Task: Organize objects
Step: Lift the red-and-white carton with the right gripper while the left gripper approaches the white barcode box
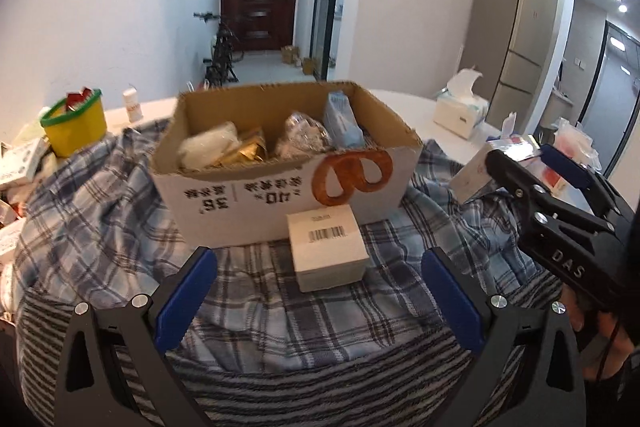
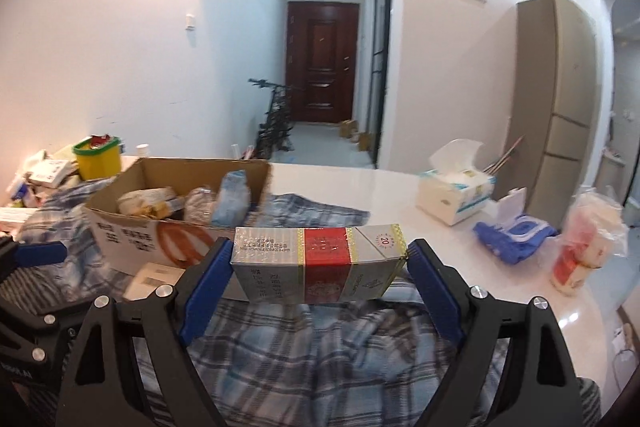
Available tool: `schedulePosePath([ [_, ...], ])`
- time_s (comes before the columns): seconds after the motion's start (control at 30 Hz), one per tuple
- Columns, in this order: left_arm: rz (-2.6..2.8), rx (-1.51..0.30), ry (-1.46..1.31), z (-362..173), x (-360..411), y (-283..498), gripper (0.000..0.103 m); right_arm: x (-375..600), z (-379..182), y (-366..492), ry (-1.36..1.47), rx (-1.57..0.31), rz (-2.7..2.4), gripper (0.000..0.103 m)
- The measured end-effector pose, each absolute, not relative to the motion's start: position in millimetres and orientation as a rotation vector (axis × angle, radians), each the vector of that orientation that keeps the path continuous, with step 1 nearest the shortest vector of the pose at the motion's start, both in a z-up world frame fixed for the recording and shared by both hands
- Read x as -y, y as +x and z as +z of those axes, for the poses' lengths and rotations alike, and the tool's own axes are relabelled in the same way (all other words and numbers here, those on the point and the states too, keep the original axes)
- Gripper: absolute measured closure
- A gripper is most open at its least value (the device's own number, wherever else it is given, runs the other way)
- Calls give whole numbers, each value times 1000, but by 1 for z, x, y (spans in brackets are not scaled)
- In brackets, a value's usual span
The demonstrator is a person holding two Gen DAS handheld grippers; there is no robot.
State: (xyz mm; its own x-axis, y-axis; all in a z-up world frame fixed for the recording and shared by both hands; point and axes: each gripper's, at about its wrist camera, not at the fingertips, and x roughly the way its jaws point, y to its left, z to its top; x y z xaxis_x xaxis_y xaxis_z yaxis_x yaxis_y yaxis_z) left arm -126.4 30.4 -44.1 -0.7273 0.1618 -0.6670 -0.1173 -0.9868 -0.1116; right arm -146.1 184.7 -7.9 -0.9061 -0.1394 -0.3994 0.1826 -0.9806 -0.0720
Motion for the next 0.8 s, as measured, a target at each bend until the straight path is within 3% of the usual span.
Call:
schedulePosePath([
  [0.23,2710,180,-1229,-62,-37,-154,0,-202,-12,-150,639,-77,-2907,16],
  [0.63,2708,120,-1303,-74,-46,-173,1,-210,-17,-154,691,-32,-2896,16],
  [0.7,2699,116,-1307,-76,-47,-175,7,-208,-19,-154,699,-46,-2891,16],
  [0.8,2683,118,-1312,-80,-47,-178,9,-206,-20,-153,699,-65,-2886,16],
])
